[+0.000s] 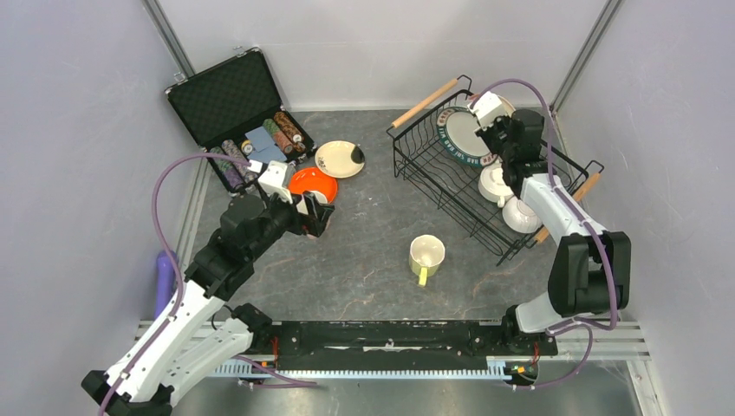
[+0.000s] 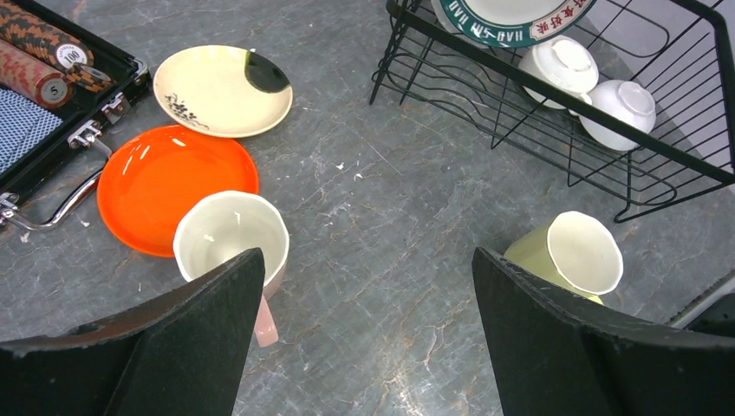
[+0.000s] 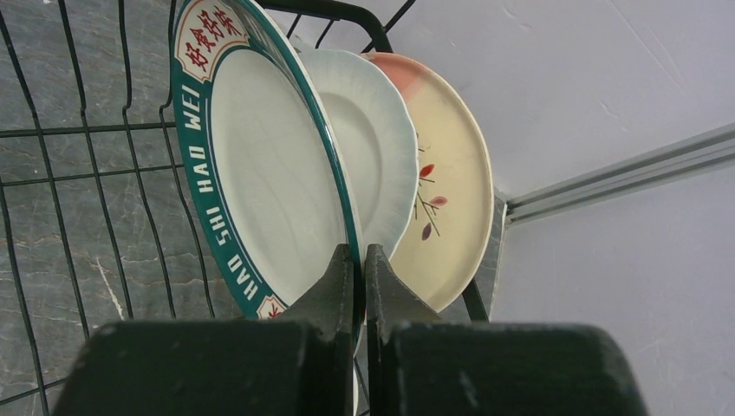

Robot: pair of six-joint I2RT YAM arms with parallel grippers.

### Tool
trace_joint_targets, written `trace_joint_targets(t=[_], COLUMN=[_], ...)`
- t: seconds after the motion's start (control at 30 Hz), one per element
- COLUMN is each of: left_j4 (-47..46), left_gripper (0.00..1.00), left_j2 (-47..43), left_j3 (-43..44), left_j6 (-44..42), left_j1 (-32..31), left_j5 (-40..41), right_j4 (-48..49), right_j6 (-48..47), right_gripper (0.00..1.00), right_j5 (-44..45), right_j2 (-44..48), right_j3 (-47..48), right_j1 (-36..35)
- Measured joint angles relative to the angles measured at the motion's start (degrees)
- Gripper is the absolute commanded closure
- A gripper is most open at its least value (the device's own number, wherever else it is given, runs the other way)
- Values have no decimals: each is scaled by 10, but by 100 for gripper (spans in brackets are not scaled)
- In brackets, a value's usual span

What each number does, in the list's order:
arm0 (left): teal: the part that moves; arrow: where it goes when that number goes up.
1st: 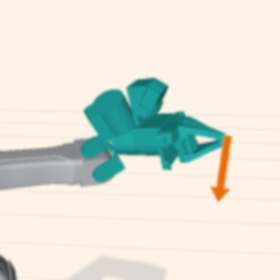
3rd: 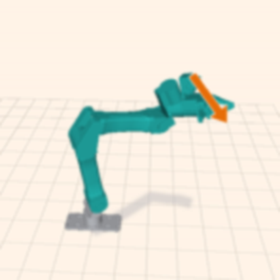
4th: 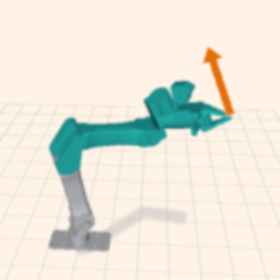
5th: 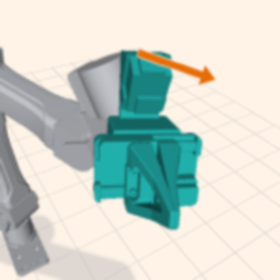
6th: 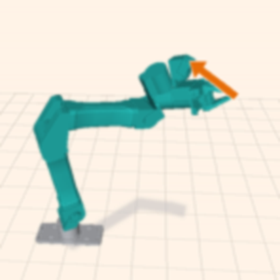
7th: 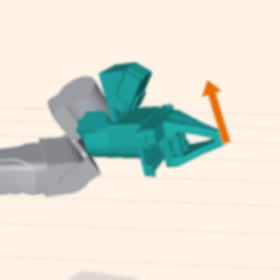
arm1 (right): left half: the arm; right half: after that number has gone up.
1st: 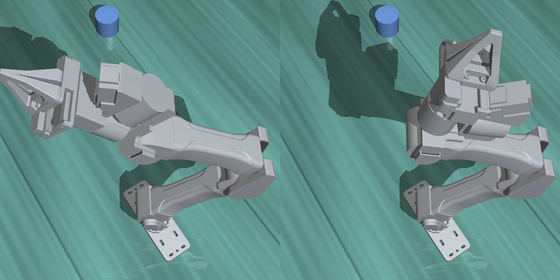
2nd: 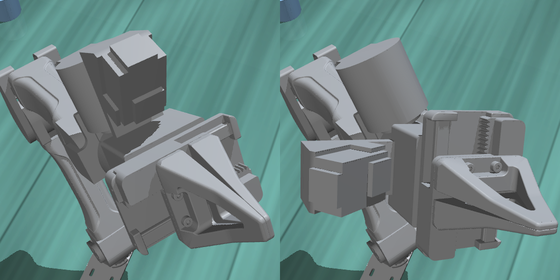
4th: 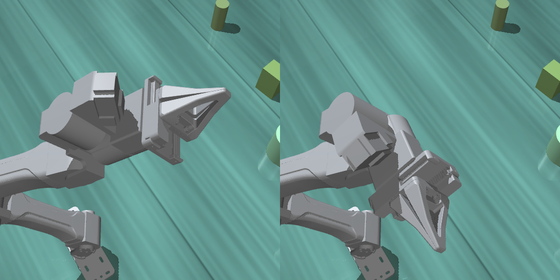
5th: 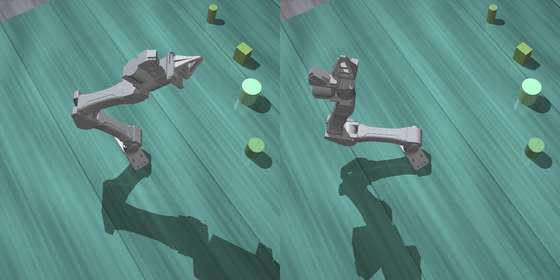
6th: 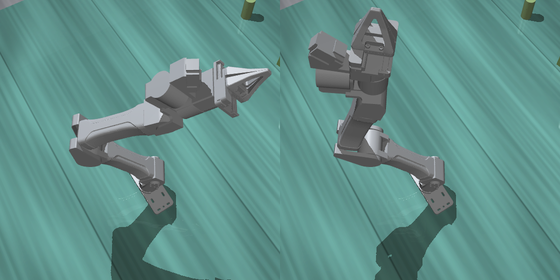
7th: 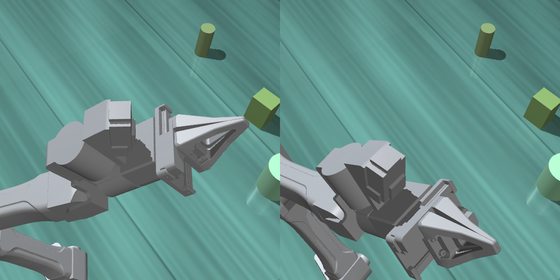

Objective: Load the mixed dishes into the dish rack

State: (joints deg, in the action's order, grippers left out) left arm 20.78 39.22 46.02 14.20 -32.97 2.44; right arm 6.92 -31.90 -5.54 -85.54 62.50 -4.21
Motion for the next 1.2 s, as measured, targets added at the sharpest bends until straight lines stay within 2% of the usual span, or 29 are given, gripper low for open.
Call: trace_joint_targets(t=[0.4,0.73,0.77,0.83,0.87,0.9,1.0,1.2], left_j4=[-3,-3,-4,-3,-4,-3,-3,-3], left_gripper=[6,6,6,6,6,6,6,6], left_j2=[23,31,31,31,31,31,31,31], left_j3=[0,0,0,0,0,0,0,0], left_j6=[-7,-11,-11,-11,-11,-11,-11,-11], left_j1=[0,0,0,0,0,0,0,0], left_j5=[0,0,0,0,0,0,0,-1], right_j4=[21,42,44,46,46,47,48,46], right_j6=[-2,32,36,45,50,52,62,68], right_gripper=[100,99,92,73,60,52,49,34], right_j5=[0,-6,-8,-10,-14,-14,-9,0], right_j2=[-40,-58,-61,-66,-69,-70,-72,-72], right_j3=[0,-4,-4,-4,-4,-4,-3,11], right_j1=[2,12,14,15,15,15,18,20])
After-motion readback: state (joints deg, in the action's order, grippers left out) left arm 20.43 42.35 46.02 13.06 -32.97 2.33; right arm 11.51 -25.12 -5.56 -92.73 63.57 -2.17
